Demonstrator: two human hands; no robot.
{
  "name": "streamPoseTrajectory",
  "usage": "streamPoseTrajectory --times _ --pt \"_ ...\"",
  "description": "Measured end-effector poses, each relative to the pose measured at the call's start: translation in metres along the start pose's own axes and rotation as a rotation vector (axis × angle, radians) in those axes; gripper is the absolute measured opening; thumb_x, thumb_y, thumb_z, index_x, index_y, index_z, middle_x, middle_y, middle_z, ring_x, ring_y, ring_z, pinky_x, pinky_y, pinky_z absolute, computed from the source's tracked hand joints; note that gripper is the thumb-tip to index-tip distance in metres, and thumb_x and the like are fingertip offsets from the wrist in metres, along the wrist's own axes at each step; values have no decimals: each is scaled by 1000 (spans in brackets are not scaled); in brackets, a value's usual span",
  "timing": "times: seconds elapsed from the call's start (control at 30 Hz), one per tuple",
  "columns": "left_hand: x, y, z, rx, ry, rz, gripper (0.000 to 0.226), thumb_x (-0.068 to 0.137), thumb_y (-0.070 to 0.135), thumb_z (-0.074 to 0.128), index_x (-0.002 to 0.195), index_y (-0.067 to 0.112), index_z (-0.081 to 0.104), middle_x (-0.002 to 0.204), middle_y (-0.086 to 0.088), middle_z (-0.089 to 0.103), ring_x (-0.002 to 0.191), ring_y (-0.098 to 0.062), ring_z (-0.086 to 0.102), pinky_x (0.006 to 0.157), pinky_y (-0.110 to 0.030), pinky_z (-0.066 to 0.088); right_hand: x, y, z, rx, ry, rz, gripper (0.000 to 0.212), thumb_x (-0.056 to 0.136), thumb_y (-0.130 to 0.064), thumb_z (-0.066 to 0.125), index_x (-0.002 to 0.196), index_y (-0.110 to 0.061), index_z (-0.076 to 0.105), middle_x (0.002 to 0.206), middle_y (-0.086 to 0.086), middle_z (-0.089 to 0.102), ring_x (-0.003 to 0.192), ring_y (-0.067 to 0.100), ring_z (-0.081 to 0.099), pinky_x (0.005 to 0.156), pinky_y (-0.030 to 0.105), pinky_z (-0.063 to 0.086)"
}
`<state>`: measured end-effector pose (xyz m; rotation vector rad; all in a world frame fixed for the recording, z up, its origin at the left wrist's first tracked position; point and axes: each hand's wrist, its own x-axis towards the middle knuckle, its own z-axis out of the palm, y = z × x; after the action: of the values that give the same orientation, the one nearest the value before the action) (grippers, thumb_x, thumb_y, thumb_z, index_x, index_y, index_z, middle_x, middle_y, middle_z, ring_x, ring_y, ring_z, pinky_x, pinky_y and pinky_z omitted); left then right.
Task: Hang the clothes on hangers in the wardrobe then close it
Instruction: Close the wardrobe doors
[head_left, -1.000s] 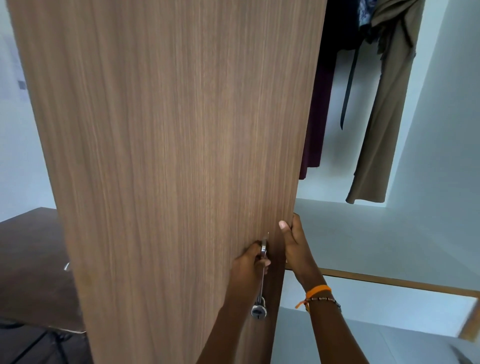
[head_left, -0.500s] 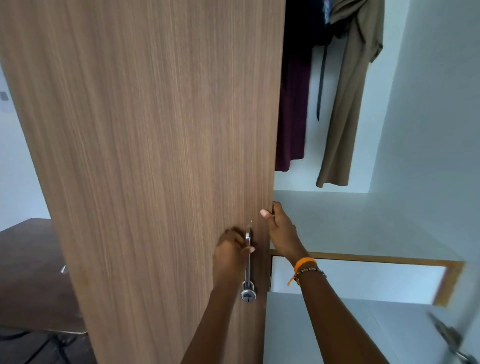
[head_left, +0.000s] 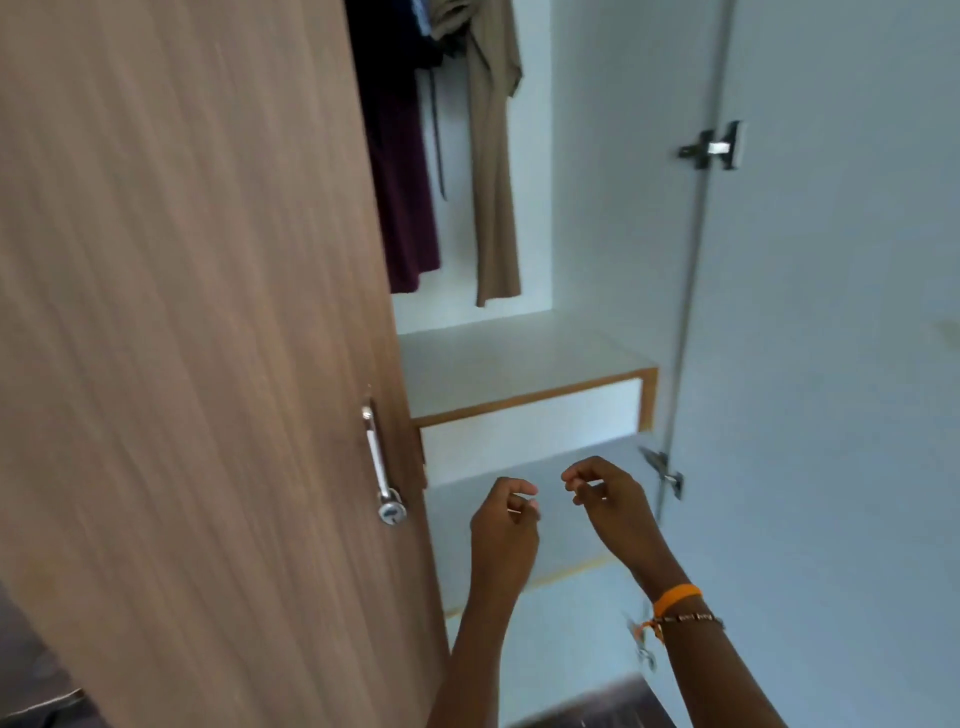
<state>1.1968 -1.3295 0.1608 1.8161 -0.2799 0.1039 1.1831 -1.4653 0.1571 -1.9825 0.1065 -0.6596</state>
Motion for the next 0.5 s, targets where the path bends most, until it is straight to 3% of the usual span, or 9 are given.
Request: streamPoseTrajectory --times 0.17,0.37,0.5 --pt "-76 8 63 -5 -243 7 20 89 2 51 90 19 61 75 5 61 70 -8 58 56 -7 41 -87 15 -79 -75 185 134 26 88 8 48 82 -13 62 83 -4 64 70 11 60 63 8 44" --pt "-162 38 136 -13 -460 41 18 89 6 50 92 20 60 77 5 63 77 -12 62 61 -13 42 -183 13 -178 -171 489 185 28 88 7 47 82 -15 63 79 -9 63 67 4 60 62 10 44" --pt "-208 66 177 -27 -621 150 12 92 11 53 95 21 59 85 1 64 81 -14 62 58 -4 39 -221 11 -245 -184 755 208 23 87 5 48 85 -13 63 75 -6 62 66 7 58 62 15 43"
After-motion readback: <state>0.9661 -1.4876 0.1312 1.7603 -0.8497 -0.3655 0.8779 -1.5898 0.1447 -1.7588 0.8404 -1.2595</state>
